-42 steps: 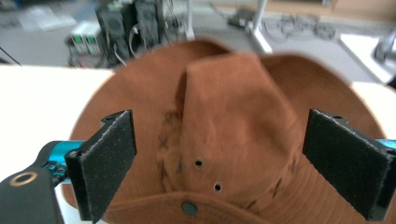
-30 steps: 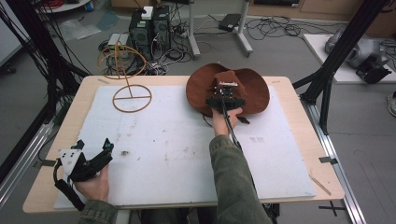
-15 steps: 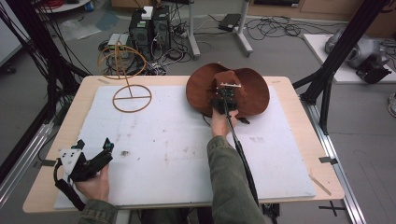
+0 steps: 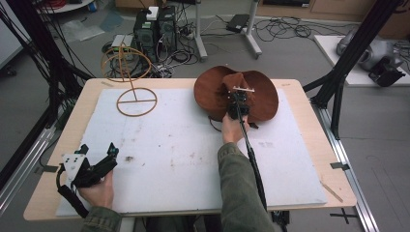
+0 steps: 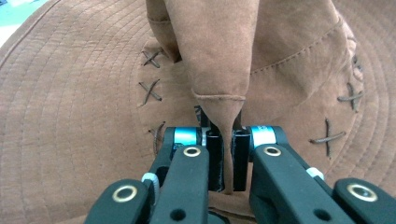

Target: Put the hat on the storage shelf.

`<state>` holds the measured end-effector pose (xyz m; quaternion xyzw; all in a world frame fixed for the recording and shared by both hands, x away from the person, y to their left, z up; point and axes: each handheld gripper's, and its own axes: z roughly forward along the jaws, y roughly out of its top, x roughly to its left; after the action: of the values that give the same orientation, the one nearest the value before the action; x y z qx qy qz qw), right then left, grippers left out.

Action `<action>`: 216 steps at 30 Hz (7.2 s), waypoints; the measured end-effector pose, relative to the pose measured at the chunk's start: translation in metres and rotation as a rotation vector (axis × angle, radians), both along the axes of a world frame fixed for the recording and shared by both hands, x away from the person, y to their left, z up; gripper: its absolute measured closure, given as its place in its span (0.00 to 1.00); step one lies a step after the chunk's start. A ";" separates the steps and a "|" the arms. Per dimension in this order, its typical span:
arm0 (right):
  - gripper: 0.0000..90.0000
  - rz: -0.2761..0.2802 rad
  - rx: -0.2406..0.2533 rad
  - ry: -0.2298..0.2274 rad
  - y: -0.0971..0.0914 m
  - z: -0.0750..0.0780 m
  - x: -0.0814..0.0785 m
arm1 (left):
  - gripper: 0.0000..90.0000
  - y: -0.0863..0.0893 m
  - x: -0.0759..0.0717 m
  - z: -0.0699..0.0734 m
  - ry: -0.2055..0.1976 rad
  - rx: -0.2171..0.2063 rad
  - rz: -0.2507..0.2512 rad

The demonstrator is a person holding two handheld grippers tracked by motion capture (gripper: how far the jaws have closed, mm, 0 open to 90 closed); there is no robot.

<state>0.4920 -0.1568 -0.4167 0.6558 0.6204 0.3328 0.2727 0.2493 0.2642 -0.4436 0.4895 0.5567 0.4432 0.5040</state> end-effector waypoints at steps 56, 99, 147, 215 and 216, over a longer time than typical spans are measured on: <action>0.99 0.544 0.212 -0.710 0.022 0.182 -0.073 | 0.12 -0.001 0.000 -0.002 -0.008 -0.035 -0.024; 0.99 0.789 0.145 -0.583 0.234 0.137 -0.015 | 0.12 0.009 -0.005 -0.003 -0.016 -0.079 -0.022; 0.18 0.700 0.185 -0.614 0.200 0.123 -0.020 | 0.12 0.003 -0.005 0.000 -0.026 -0.029 -0.031; 0.13 0.061 -0.091 -0.663 -0.165 0.045 -0.192 | 0.12 -0.007 -0.009 0.005 -0.030 0.045 -0.020; 0.13 0.055 -0.092 -0.664 -0.164 0.039 -0.193 | 0.12 -0.007 -0.009 0.005 -0.030 0.044 -0.020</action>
<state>0.2987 -0.3211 -0.3774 0.4814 0.5295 0.5071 0.4804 0.2406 0.2575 -0.4387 0.4995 0.5342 0.4574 0.5059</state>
